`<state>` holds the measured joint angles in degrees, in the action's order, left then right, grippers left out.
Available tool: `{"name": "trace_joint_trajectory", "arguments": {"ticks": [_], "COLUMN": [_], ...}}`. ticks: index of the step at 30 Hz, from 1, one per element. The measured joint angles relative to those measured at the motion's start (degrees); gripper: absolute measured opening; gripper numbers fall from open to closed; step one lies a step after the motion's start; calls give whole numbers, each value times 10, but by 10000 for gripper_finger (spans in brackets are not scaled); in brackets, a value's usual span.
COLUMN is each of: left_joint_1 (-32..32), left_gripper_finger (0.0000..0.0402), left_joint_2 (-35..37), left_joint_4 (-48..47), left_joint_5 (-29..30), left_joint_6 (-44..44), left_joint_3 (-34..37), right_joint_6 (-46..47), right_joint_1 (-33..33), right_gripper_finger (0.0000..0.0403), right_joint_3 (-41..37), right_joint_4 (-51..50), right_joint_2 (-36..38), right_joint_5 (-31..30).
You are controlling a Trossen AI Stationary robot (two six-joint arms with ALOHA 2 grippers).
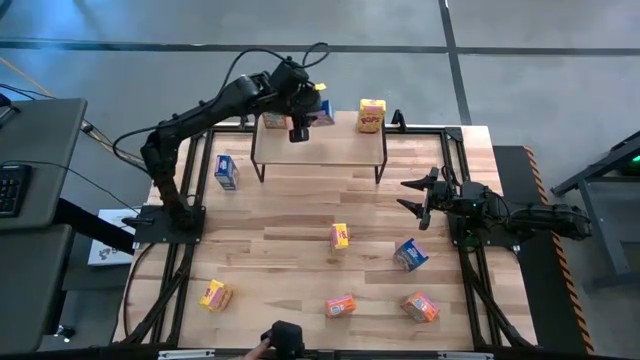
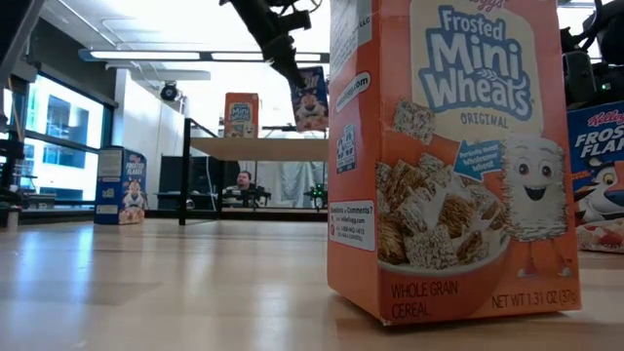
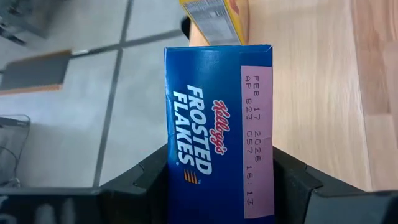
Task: Stack cereal on shelf
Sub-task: Put the middle blue cereal box on the shelf
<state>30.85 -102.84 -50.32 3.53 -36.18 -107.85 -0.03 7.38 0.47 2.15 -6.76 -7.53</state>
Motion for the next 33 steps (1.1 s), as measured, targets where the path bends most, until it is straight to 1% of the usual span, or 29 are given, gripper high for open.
{"name": "trace_joint_trajectory", "arguments": {"ticks": [4, 13, 33], "left_joint_1": [0, 1, 2], "left_gripper_finger": [184, 184, 184], "left_joint_2": [-10, -28, -29], "left_joint_4": [-18, -16, -7], "left_joint_5": [3, 3, -4], "left_joint_6": [-17, -32, -44], "left_joint_3": [0, 0, 0], "right_joint_6": [0, 0, 0], "right_joint_1": [0, 0, 0], "right_gripper_finger": [252, 252, 252], "right_joint_3": [0, 0, 0], "right_joint_4": [0, 0, 0], "right_joint_2": [0, 0, 0], "right_joint_5": [0, 0, 0]}}
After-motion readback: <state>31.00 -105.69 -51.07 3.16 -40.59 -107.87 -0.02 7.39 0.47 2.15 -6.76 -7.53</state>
